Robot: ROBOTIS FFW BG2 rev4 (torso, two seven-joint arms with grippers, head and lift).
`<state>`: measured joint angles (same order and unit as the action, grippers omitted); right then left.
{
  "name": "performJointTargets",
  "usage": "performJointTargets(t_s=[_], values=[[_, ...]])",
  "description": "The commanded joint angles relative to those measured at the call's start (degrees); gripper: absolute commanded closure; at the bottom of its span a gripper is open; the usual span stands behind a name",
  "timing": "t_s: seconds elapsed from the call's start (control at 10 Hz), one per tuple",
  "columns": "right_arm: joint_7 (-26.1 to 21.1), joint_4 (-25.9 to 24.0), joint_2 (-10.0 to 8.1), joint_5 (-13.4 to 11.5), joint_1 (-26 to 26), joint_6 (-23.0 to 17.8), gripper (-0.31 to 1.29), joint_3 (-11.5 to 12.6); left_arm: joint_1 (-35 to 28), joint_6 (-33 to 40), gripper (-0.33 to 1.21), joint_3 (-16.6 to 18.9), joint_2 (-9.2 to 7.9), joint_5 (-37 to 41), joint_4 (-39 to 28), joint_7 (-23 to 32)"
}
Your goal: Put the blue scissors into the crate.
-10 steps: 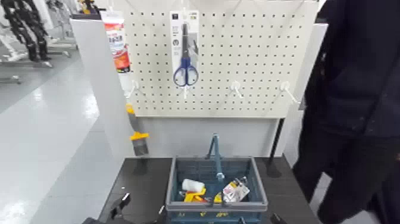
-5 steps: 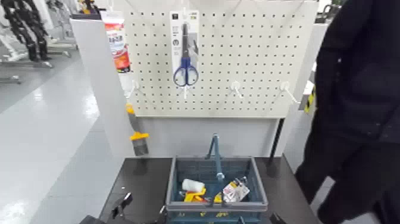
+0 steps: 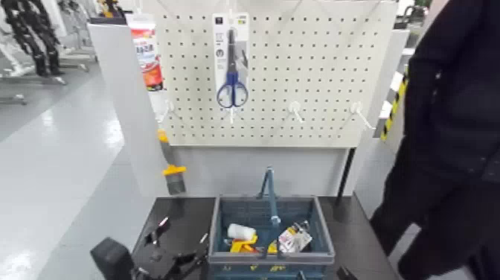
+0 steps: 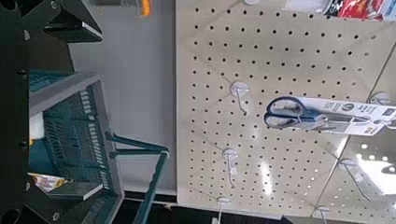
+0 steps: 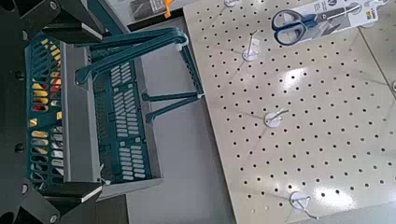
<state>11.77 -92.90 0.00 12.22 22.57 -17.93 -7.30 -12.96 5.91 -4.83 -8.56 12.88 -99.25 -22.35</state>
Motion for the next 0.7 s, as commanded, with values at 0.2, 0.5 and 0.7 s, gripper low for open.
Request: performJointTargets(t_s=[0.2,0.5,0.7], values=[[0.0,0.09,0.18,0.0,-0.16,0.0,0.18,-0.08,7.42,-5.91,0.17,0.53,0.29,1.19,0.38,-4.01],[0.09,0.26,0.18,0.0,-0.33,0.0,0.18,-0.26,14.02,-8.72,0.17,1.05,0.38,2.24,2.13,-7.44],[0.09,0.26,0.18,0.0,-0.42,0.0,0.18,-0.35,18.23,-8.9,0.21,1.05,0.65,2.94,4.24,-9.73]])
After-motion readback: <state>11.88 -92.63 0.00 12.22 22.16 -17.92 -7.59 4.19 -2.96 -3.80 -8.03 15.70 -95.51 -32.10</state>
